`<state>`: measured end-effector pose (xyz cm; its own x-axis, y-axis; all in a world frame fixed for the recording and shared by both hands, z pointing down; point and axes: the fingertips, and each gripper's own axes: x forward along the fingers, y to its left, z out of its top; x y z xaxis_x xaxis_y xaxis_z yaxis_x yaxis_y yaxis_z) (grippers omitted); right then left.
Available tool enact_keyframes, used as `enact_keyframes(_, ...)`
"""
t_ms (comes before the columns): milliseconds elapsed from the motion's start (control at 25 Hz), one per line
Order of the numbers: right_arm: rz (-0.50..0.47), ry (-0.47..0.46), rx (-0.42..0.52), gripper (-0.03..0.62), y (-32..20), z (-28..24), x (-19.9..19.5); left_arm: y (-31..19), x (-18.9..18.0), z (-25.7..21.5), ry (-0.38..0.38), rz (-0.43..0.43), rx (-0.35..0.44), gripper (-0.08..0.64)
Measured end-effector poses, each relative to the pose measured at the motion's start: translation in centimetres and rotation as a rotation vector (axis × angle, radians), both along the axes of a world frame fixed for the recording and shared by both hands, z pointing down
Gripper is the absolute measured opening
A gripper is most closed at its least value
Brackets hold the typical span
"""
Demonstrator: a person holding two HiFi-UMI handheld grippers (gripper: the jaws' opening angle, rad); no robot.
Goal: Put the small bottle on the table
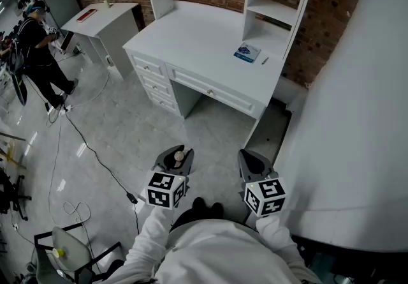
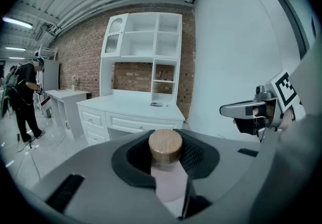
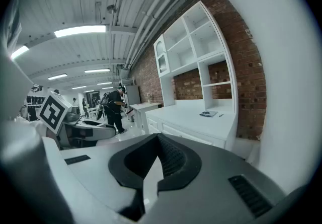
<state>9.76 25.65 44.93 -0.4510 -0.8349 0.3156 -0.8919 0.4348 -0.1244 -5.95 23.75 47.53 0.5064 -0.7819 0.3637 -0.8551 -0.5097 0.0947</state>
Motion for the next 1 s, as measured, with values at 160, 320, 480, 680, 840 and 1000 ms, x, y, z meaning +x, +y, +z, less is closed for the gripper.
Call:
enact_keyframes(160, -0.009, -0.001, -0.006, 0.028, 0.2, 0.2, -0.3, 0.3, 0.1, 0.1, -0.011, 0.003, -0.006, 0.120)
enact_keyframes(320, -0.009, -0.015, -0.002, 0.028, -0.2, 0.1, -0.3, 0.3, 0.3, 0.0, -0.008, 0.003, -0.009, 0.120)
enact_keyframes(480, -0.010, -0.022, -0.001, 0.028, -0.5, 0.3, -0.6, 0.1, 0.4, 0.0, 0.001, -0.003, -0.009, 0.120)
enact_keyframes(680, -0.004, -0.021, -0.020, 0.028, -1.4, 0.7, -0.7, -1.3, 0.4, 0.0, -0.008, -0.003, -0.011, 0.120)
enact_keyframes(840, 0.011, -0.024, -0.031, 0.028, -3.4, 1.2, -0.6, -3.4, 0.4, 0.3, -0.009, -0.003, -0.015, 0.120)
enact_keyframes(1000, 0.005, -0.015, -0.039, 0.028, -5.9, 1.6, -1.2, -6.2, -0.1, 0.7, -0.001, -0.004, -0.018, 0.120)
